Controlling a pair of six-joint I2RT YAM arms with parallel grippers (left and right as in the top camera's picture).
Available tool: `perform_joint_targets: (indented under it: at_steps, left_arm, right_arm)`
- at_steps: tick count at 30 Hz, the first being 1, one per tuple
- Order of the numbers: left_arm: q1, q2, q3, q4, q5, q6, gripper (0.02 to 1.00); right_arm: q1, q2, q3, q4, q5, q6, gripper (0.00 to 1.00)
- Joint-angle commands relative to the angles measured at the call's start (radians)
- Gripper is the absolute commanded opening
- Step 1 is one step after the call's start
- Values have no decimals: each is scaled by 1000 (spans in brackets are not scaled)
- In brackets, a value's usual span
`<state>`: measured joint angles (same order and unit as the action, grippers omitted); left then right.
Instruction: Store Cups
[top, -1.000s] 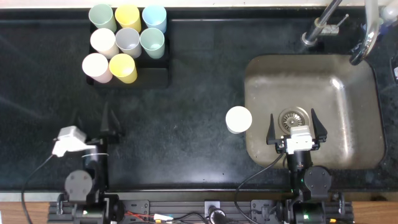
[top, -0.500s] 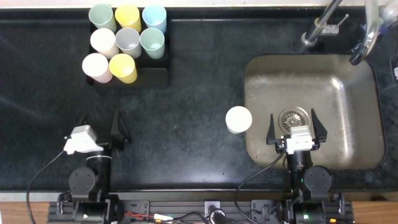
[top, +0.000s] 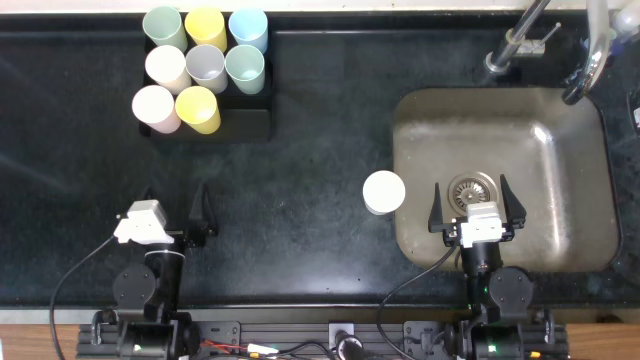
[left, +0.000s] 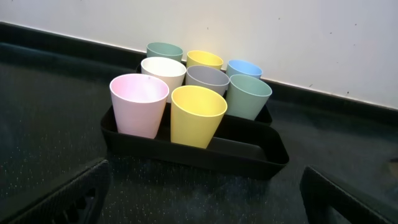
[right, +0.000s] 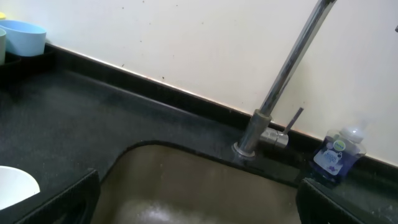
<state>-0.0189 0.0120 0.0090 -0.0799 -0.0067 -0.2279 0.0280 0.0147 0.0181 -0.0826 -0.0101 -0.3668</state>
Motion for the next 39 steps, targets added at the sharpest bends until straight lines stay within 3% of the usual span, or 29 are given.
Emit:
perform_joint_targets:
  at_steps: [1, 30, 39]
  left_arm:
    - [5, -10, -2, -2, 21, 22, 1000]
    - [5, -10, -1, -2, 21, 22, 1000]
    - [5, -10, -1, -2, 21, 22, 1000]
  right_arm:
    - [4, -11, -13, 5, 7, 3, 998]
    - [4, -11, -13, 5, 6, 5, 998]
    - [6, -11, -13, 24, -26, 98, 998]
